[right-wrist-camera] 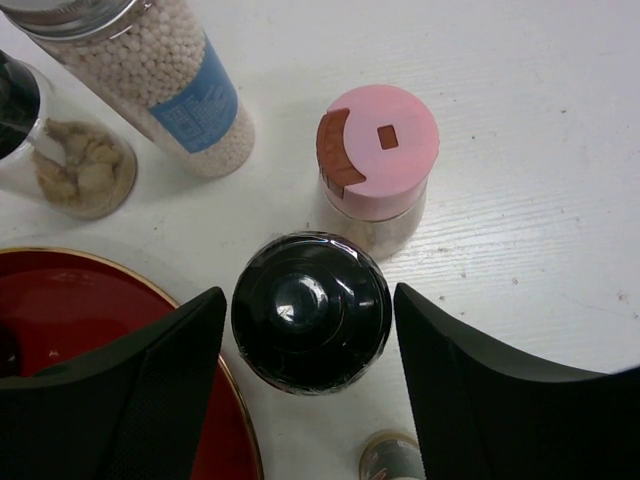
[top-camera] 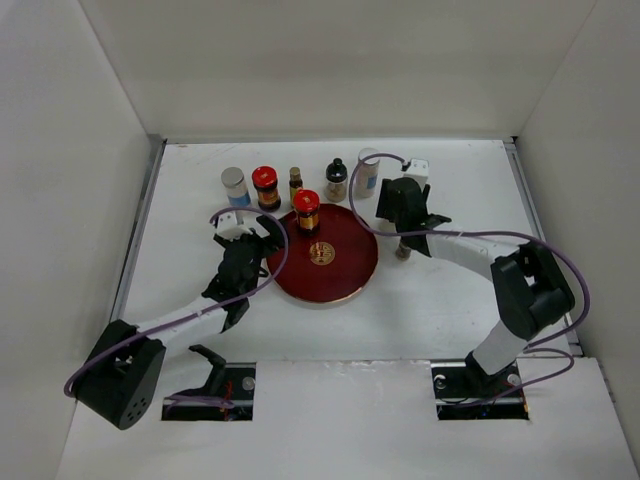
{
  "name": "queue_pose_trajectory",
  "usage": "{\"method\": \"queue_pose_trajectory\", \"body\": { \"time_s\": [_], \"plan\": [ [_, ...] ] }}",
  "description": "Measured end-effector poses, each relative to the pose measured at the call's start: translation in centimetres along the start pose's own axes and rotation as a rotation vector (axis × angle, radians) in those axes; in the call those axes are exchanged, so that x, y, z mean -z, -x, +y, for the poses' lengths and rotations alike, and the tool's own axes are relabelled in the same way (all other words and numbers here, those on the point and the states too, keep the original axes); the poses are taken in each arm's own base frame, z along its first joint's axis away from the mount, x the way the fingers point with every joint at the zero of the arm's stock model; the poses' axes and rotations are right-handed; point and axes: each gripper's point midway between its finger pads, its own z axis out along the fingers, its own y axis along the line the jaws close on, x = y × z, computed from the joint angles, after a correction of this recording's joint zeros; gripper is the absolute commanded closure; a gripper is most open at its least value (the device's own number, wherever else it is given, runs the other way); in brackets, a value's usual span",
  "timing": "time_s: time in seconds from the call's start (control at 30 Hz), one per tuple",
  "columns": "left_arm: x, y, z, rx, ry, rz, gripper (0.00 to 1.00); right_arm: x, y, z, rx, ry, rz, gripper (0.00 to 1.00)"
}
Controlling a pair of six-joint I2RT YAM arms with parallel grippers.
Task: Organize the condiment bottles
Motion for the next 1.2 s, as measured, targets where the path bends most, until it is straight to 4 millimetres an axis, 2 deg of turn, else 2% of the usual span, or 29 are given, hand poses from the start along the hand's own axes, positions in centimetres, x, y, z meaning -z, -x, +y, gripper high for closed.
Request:
{"method": "queue_pose_trajectory", "body": {
  "time_s": [0.17,0.4,0.47,0.57,0.67,0.73,0.87,1.0,1.2],
  "plan": [
    [0.0,0.1,-0.1,0.006,-0.006,-0.003,0.04,-0.3,0.1,-0.4,0.002,-0.012,0.004,0.45],
    [-0.2,0.8,0.6,0.015,0.013,-0.023,0.05,0.1,0.9,-0.6,-0.002,-0.008,-0.006,0.46],
    [-0.1,1.1,0.9,0.020,0.019,-0.032,0.05,1.0,2.0,-0.3,-0.016,0.015,-0.031,0.46],
    [0.2,1.9,1.8,0.036,0.034,-0.056,0.06,3.2,4.9,0.6,-0.048,0.063,-0.097,0.46],
    [0.4,2.7,2.9,0.060,0.060,-0.085,0.07,5.5,7.1,2.3,-0.075,0.136,-0.155,0.46],
    [0.4,2.9,3.5,0.075,0.075,-0.095,0.07,6.4,7.8,3.9,-0.080,0.187,-0.171,0.47],
    [0.4,3.0,3.9,0.094,0.086,-0.098,0.08,7.0,6.6,7.2,-0.060,0.272,-0.141,0.47],
    [0.4,3.0,4.1,0.103,0.088,-0.097,0.08,6.4,3.7,10.1,-0.019,0.329,-0.078,0.47],
    [0.3,3.0,4.6,0.108,0.101,-0.101,0.09,4.8,-0.3,12.6,0.026,0.369,0.001,0.47]
  ]
}}
